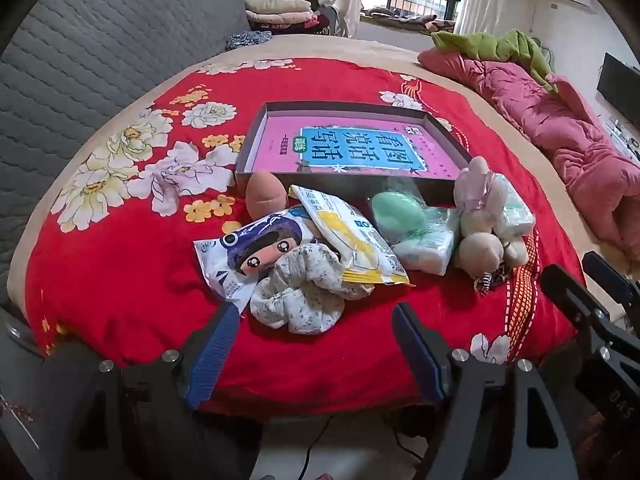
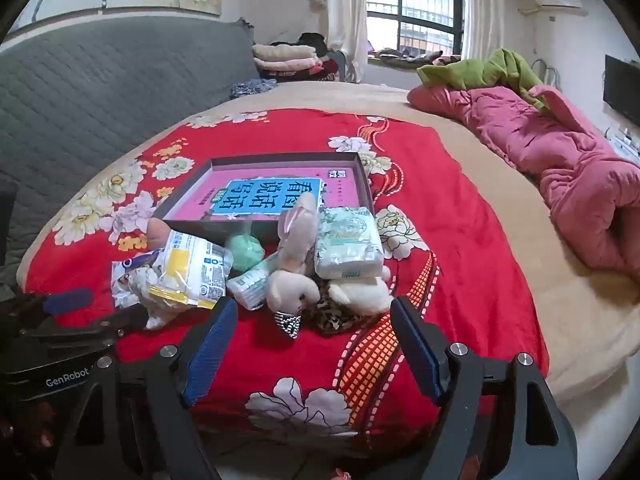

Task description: Organize soft objects

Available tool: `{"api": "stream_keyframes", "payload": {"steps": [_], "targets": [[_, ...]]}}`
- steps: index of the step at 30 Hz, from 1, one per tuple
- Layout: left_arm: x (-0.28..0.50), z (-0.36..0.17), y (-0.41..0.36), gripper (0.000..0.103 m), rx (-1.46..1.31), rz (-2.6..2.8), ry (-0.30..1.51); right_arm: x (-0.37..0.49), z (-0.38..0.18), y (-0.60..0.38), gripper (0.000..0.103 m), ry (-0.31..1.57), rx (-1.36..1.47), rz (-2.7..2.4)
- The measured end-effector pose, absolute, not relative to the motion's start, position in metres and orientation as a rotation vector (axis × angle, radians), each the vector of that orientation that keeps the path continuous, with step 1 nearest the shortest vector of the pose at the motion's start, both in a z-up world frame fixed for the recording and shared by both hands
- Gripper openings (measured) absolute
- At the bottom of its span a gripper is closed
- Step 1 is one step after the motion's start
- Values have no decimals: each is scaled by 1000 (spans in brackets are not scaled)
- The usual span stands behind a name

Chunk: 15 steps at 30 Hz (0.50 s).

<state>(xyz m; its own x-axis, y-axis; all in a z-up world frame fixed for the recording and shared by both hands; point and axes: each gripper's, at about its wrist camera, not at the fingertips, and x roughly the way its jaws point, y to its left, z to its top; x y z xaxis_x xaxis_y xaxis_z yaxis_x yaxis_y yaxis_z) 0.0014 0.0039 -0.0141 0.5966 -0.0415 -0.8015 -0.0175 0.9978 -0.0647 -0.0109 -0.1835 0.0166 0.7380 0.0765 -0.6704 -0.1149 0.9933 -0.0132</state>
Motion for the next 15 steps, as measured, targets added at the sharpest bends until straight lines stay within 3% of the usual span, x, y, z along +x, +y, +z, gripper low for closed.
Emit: {"api": "stream_keyframes", "payload": {"steps": [15], "targets": [[1,-6,4,78,-70,-4,907,-14,19,-180,80,717,-65,120]]}}
